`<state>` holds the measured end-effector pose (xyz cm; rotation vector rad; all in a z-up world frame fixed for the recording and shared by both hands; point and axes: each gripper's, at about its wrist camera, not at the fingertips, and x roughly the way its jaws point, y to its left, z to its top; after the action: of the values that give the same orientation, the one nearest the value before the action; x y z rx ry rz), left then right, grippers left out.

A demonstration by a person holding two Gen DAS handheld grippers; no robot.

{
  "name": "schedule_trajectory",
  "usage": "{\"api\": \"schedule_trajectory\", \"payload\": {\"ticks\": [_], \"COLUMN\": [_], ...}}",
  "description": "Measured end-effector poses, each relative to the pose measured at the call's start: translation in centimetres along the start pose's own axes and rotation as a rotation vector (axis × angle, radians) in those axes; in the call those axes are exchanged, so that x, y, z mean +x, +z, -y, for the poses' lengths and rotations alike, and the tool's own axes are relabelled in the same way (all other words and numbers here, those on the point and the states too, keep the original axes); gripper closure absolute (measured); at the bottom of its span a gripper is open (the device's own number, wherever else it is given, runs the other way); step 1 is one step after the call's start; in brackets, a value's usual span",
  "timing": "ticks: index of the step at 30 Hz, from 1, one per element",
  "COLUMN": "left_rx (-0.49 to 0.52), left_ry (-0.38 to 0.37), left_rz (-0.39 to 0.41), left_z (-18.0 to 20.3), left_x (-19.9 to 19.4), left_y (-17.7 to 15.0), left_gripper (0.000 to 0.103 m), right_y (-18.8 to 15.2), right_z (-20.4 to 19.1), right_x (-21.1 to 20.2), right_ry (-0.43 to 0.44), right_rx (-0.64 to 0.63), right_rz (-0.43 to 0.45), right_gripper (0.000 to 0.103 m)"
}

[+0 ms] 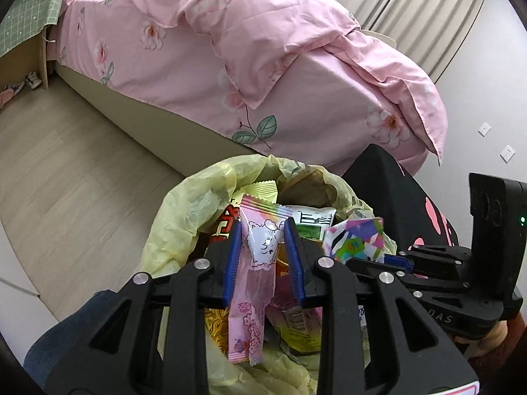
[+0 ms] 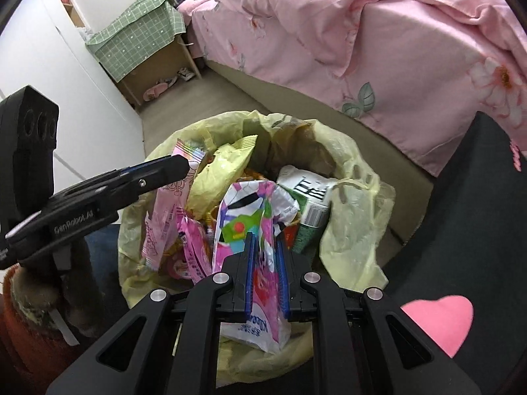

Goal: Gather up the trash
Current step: 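Open both tools to release the wrappers into the trash bag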

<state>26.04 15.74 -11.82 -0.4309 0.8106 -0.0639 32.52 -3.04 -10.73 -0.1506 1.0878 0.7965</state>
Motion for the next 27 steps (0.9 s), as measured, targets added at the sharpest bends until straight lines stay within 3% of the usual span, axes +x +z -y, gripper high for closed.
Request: {"api": "schedule_trajectory", "payload": {"ticks": [8, 12, 16, 22, 24, 27], "left_rx": [-0.019, -0.035, -0.035, 0.047, 0.091, 0.132], "left_ry": [-0.001, -0.008, -0.025, -0.001, 0.011, 0.009], "left_rz": [-0.023, -0.017, 0.017, 0.089, 0.108, 0.123], "left_z": [-0.4, -0.4, 0.1, 2.9, 4.3, 6.2], "left_x": [-0.1, -1.1, -3.0, -7.6, -9.3, -11.7], "left_y": [-0.1, 0.5, 1.2, 0.9, 0.1, -1.9], "left_gripper": [0.077, 0.068, 0.052, 0.039, 0.039, 0.039], "right_y": [-0.8, -1.2, -1.9, -3.4, -4.6, -7.1], "right_z": [-0.2, 0.2, 0.2, -0.4, -0.8, -1.4], "right_x": [-0.7, -1.4, -3.1, -6.9, -8.9, -12.1], "right_ry": [-0.026, -0.024, -0.023, -0.05, -0.065, -0.084], "right_rx": [-0.021, 0.006, 0.031, 0.045, 0.057, 0.086], "right_rz": [0.02, 0.034, 0.091, 0.176, 0.215, 0.272], "right_gripper": [0.089, 0.088, 0.067, 0.06, 0.052, 0.052]}}
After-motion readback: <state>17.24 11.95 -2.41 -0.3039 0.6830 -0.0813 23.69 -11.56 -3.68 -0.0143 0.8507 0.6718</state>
